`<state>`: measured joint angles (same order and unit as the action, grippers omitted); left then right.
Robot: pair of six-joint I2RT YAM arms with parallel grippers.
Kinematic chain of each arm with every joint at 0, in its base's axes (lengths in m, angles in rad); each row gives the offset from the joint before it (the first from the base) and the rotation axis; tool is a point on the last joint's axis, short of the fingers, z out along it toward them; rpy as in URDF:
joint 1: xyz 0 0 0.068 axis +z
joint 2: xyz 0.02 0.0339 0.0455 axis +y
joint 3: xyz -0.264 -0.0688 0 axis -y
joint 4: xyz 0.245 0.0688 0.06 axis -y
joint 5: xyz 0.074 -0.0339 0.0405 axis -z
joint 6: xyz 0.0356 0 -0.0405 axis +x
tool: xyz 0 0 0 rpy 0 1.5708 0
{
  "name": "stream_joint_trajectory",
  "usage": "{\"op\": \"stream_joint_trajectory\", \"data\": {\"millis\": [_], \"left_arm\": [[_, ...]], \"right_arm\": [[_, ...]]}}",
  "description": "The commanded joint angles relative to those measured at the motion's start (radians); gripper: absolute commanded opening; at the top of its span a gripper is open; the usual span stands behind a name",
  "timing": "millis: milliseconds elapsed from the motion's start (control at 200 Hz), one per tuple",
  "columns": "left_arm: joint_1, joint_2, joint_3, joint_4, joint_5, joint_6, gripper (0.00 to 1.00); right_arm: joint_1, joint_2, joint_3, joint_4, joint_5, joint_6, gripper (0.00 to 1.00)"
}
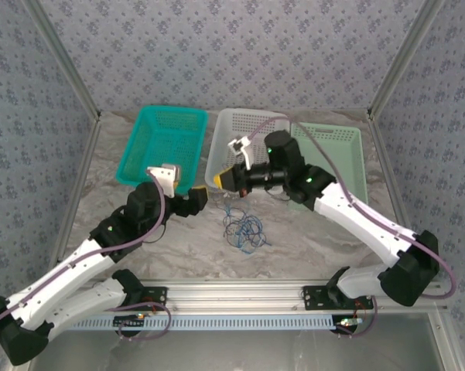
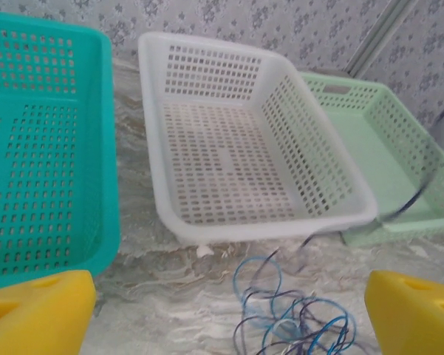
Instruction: Untangle the cables
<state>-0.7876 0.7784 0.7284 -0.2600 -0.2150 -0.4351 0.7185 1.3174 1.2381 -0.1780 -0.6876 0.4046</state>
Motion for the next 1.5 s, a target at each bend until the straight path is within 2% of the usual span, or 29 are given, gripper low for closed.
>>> {"op": "stream_joint_trajectory", "data": {"millis": [0, 190, 400, 590, 700, 959, 1139, 1374, 1494], "left_arm": [[-0.004, -0.021, -0.049, 0.01, 0.031, 0.035, 0.93], [-0.005, -0.006, -0.084, 0.068, 0.093, 0.042, 0.92], [-0.008, -0.003, -0.095, 0.203, 0.197, 0.061, 0.89], [-0.01, 0.029, -0.09, 0.303, 0.223, 0.09, 0.89], [-0.01, 0.089, -0.098, 0.368, 0.256, 0.103, 0.89], [-0.01, 0.18, -0.138, 0.527, 0.223, 0.053, 0.9], [-0.014, 0.285, -0.109, 0.607, 0.296, 0.038, 0.9], [-0.033, 0.399, -0.083, 0.716, 0.324, 0.021, 0.89], [-0.048, 0.451, -0.044, 0.712, 0.347, 0.023, 0.87]], "right_arm": [[-0.024, -0.041, 0.09, -0.029, -0.106, 0.087, 0.01], [-0.086, -0.011, 0.203, -0.061, -0.181, 0.195, 0.0], [-0.116, -0.004, 0.307, -0.14, -0.142, 0.17, 0.0], [-0.135, 0.028, 0.405, -0.13, -0.162, 0.216, 0.0], [-0.134, 0.036, 0.408, -0.1, -0.169, 0.253, 0.0], [-0.136, 0.036, 0.402, -0.051, -0.168, 0.295, 0.0], [-0.131, 0.045, 0.402, 0.0, -0.181, 0.339, 0.0], [-0.128, 0.037, 0.411, 0.019, -0.184, 0.361, 0.0], [-0.124, 0.034, 0.402, 0.032, -0.185, 0.367, 0.0]]}}
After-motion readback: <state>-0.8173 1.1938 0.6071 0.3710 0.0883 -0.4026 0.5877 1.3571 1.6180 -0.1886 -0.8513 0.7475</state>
